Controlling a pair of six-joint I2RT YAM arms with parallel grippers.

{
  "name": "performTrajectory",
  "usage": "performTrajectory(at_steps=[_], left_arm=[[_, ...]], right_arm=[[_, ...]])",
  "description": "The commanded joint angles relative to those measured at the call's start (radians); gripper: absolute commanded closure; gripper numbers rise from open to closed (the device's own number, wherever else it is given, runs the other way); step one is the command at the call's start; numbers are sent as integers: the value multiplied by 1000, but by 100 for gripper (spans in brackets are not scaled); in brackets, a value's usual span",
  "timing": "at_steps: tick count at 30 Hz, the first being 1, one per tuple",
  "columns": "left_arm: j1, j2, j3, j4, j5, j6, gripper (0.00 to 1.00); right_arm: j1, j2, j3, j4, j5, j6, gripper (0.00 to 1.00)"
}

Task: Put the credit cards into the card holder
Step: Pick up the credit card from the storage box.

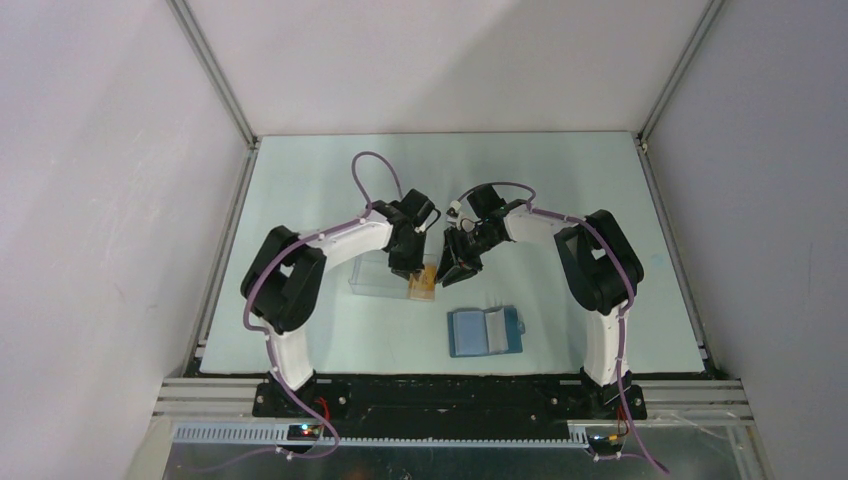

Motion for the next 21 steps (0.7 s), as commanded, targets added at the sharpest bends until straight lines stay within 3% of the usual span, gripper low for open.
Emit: performTrajectory(at_steps=[1,13,21], left_arm=[[-2,12,12,21,38,-1,71],[-3,29,1,38,62,-3,76],[-10,18,11,55,100,-5,86]], right_arm=[[24,37,10,-18,42,-26,65],[24,39,9,-20,43,-28,65],[25,42,10,-20,43,-28,65]])
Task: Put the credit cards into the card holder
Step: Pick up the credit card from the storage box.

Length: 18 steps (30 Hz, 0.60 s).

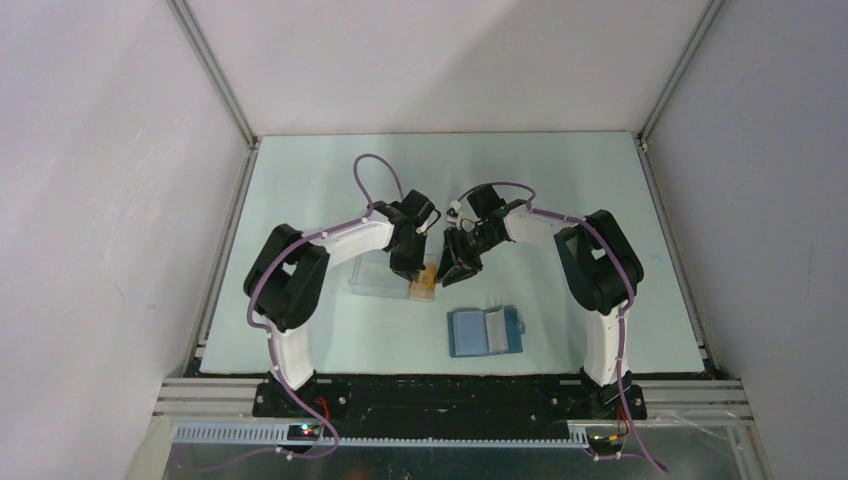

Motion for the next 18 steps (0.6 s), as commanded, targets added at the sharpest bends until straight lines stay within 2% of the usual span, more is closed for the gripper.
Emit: performTrajectory(at_steps=[1,10,18], left_arm=[[-11,-12,13,43,50,-7,87],[-14,-83,24,44,73,-31,92],[-19,-116,29,44,96,-43,93]], right_arm=[[25,41,9,-20,43,-28,65],[27,45,9,-16,43,-26,65],[29,46,9,-16,41,-25,65]])
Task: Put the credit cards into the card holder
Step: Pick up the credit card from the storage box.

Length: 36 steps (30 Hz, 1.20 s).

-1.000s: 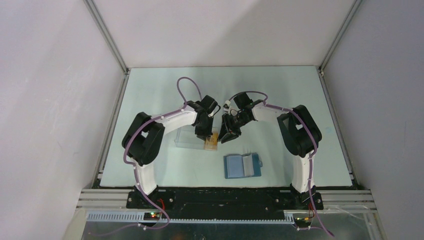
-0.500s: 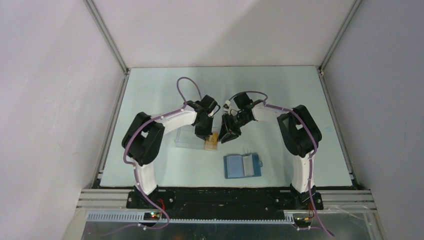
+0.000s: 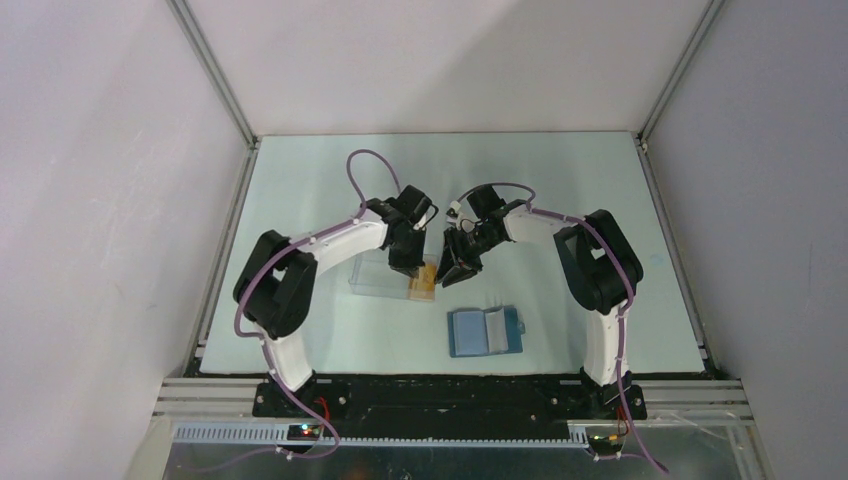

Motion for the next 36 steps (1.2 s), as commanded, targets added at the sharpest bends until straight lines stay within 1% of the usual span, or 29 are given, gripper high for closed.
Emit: performTrajectory(at_steps=[1,8,10,14,15,17,20,25,27,29,31,32,34,36], left_arm=[[-20,-57,29,61,84,-38,93],[-24,-58,9,92,135,-53,91],[-24,-69,-2,113,145,-62,88],[-26,-74,-8,130,163,-71,80],[-27,-75,-11,138,166,-74,76],[-27,-72,-16,142,163,-74,72],[-27,-60,-25,141,153,-75,71],[-27,-55,-55,141,99,-69,73],[-27,-54,-62,140,98,-69,73],[-27,-50,-65,141,100,-71,77],[-25,-42,-63,141,100,-69,86],[-24,-37,-61,141,101,-69,95],[-21,-34,-57,142,99,-68,99],[-20,-45,-52,142,98,-68,100]], right_arm=[[29,41,10,-14,49,-24,65],[30,39,10,-13,49,-23,65],[30,39,9,-14,50,-24,65],[30,39,9,-13,51,-24,65],[30,39,9,-13,51,-23,65],[30,39,9,-14,51,-24,65],[31,39,10,-14,51,-24,65],[31,40,9,-17,52,-25,65],[31,40,9,-17,52,-26,65],[31,39,9,-17,52,-25,65],[30,39,9,-16,52,-26,65],[30,38,9,-17,52,-27,65],[30,35,9,-19,53,-28,65],[29,29,9,-27,54,-32,64]])
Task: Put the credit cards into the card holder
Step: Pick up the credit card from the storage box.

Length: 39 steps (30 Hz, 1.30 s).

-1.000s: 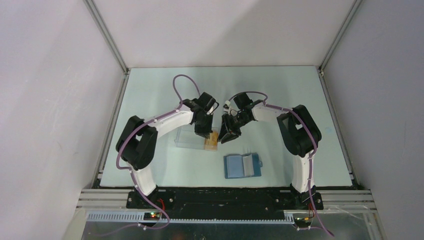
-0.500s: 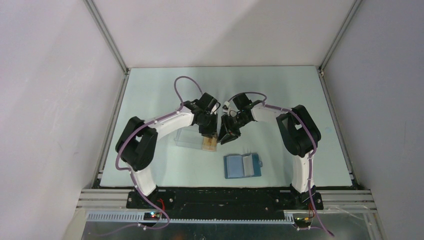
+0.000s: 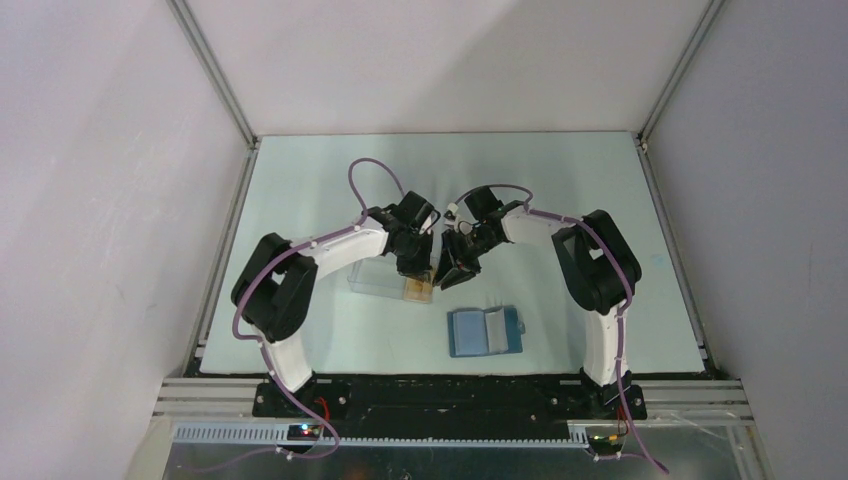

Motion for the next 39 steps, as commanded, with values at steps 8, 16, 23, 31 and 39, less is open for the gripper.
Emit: performTrajectory(at_steps=[8,16,23,31,39], left_arm=[[20,-221,28,22,-1,-28,100],[44,-466,7,23,52,-97,100],[45,-620,-122,243,231,-252,100],[44,-720,-336,727,386,-527,100],[44,-750,-357,733,394,-536,100]], right_arm=[[-9,-163,5,-58,93,-39,49],[-76,-466,-133,86,21,57,36],[-138,-675,-337,478,-202,326,38],[-138,-718,-432,880,-275,636,49],[-138,-662,-449,1107,-268,823,71]])
